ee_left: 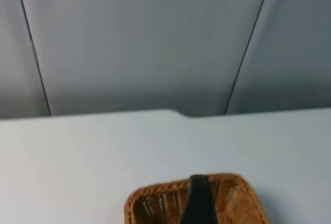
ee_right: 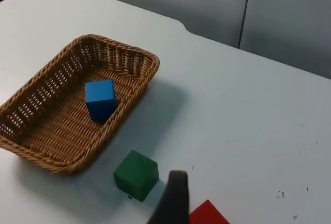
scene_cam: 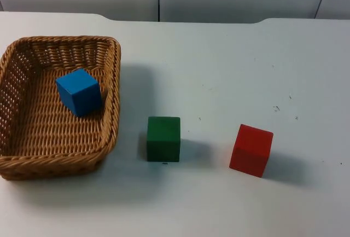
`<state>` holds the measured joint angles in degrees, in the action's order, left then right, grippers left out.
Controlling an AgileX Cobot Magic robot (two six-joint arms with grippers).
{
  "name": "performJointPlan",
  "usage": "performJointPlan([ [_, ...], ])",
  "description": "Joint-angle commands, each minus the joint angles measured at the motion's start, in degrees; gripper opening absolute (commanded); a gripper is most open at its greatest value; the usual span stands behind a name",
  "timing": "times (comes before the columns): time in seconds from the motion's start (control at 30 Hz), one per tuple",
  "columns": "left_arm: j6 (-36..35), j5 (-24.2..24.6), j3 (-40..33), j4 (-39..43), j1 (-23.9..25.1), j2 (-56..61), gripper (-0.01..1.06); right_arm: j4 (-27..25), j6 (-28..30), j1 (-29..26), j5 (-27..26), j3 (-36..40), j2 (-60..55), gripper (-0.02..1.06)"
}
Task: Pick up the basket with the left hand and place the blue cube into the basket with the right hand.
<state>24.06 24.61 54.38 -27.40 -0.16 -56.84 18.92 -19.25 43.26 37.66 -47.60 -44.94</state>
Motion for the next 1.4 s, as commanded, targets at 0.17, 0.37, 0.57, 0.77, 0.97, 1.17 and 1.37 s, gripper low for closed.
performJointPlan([
  [0.17, 1.46, 12.84, 0.18, 2.2, -0.03, 16.66, 0.76, 0.5, 1.69, 0.12, -0.52, 0.33, 0.19, 0.76],
  [0.37, -0.51, 25.53, -1.11, 2.73, -0.03, 25.67, 1.05, 0.09, 3.14, 0.6, 1.02, 1.05, 1.24, 0.76],
  [0.57, -1.21, 31.04, -8.32, 2.79, -0.03, 35.45, 1.05, 0.09, 3.14, 2.05, -0.47, 7.56, 7.24, 0.76],
  [0.77, -8.47, 31.28, -18.76, 8.38, -0.03, 50.21, 1.05, -0.58, 3.14, 2.05, 0.93, 14.21, 16.94, 0.76],
  [0.97, -17.96, 32.45, -21.11, 15.86, -0.03, 56.84, 1.05, -1.51, 3.14, 2.05, 6.01, 16.96, 26.3, 0.76],
  [1.17, -18.06, 37.45, -22.84, 16.91, -0.03, 56.84, 1.05, -4.65, 6.79, 2.05, 12.79, 16.96, 36.23, 0.76],
  [1.37, -18.33, 36.89, -25.12, 17.7, -0.03, 56.84, 1.05, -10.61, 13.22, 2.05, 21.21, 16.96, 44.94, 0.76],
])
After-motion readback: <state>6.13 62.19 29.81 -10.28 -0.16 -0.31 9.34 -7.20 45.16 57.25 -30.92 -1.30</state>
